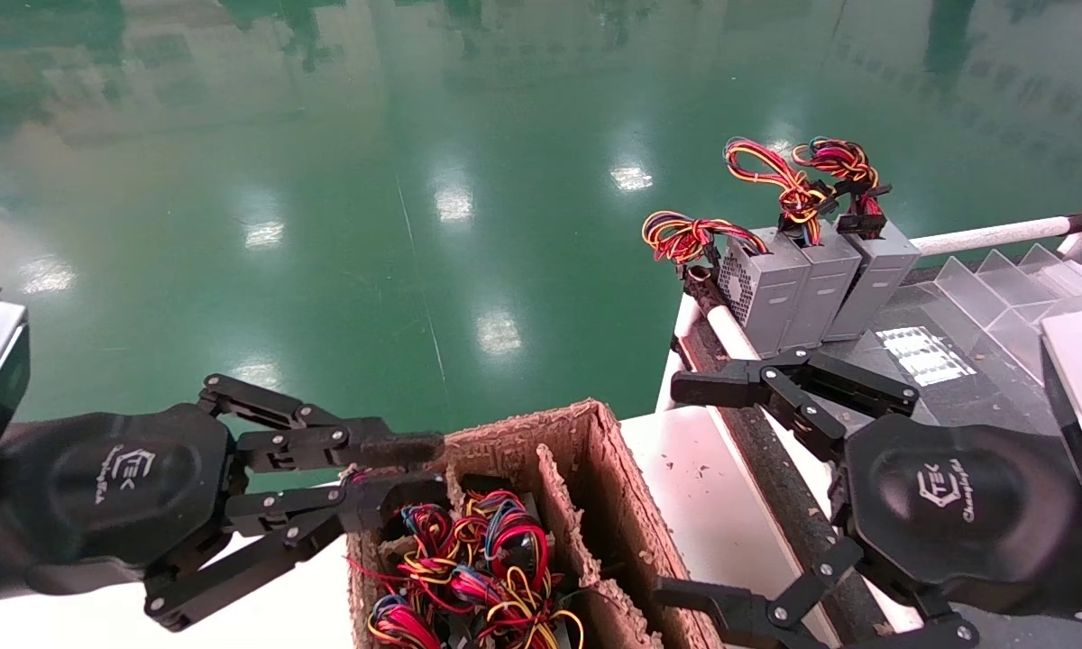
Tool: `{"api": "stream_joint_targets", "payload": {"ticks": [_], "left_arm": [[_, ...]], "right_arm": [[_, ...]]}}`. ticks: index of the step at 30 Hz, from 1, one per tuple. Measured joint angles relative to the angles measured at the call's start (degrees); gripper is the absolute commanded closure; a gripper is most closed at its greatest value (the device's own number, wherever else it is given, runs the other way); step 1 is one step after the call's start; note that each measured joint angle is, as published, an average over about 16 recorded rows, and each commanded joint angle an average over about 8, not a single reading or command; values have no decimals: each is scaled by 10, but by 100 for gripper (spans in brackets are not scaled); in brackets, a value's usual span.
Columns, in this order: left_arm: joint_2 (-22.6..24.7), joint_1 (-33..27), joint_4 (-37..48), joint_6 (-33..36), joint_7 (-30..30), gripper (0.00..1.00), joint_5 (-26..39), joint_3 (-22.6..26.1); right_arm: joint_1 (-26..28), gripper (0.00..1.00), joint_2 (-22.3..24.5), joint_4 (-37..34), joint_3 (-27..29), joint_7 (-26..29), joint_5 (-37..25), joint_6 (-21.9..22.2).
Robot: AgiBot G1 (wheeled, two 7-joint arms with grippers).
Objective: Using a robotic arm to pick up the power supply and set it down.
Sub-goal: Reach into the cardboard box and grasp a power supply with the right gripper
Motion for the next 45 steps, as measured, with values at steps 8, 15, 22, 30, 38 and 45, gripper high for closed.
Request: {"api": "stream_joint_targets", "payload": {"ticks": [8,15,22,30,38,45], "left_arm": [[0,0,0,0,0,0,0,0],[0,0,0,0,0,0,0,0],[0,0,0,0,0,0,0,1],[0,0,0,0,0,0,0,1],[0,0,0,0,1,0,-1,1],[0,-1,1,0,1,0,-1,1]], "right_arm": [[-1,0,5,1,-3,0,-13,4],[2,0,9,2,-20,12,-43,-1],[11,0,-2,4,-53,37,-77,-17],[8,0,-31,11,-96,54,-104,-30],[-11,0,-67,19,-136,47,-135,-23],[-24,0,-100,23,-165,44,-165,-11]]}}
